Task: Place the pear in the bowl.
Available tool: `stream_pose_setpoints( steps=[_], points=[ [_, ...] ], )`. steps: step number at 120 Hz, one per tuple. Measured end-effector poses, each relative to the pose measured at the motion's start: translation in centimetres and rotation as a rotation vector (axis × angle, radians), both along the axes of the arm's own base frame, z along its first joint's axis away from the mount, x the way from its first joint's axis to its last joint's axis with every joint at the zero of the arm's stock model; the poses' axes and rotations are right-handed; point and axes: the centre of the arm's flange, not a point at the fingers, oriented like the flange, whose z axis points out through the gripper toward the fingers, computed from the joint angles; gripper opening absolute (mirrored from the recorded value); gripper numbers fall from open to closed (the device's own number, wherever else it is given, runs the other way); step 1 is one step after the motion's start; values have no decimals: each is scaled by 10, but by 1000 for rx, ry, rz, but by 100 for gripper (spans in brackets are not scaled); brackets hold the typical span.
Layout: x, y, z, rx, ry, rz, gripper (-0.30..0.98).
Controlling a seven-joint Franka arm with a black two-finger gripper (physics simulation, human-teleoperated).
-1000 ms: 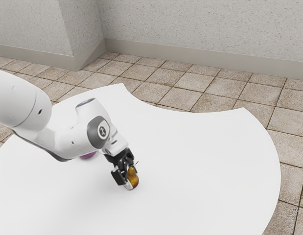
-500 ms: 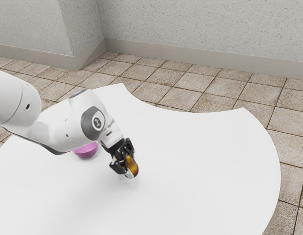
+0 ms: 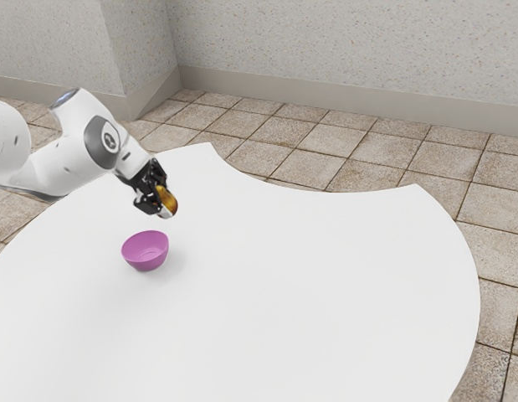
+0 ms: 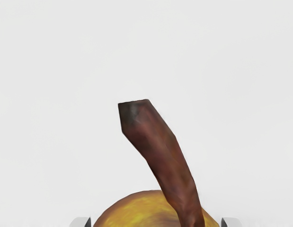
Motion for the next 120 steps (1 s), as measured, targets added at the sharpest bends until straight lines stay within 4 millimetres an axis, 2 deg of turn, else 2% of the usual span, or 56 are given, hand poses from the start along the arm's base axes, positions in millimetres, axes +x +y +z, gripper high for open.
stream_pose_setpoints(
  steps=[10,18,38,47,60,73,90,107,112,120],
  points=[
    [11,11,-26,3,30,10,21],
    [9,24,-37,2,48,27,21],
    [-19,48,-44,-13,88,58,21],
    [-23,58,-50,-15,100,70,21],
    [-24,60,-57,-17,114,67,22],
    [-26,56,-57,-19,119,57,27],
    [-28,52,-55,-23,123,48,46],
    [-28,50,-53,-25,124,42,57],
    [-28,49,-48,-27,118,40,59],
    [-38,45,-25,-36,97,36,62]
  ],
)
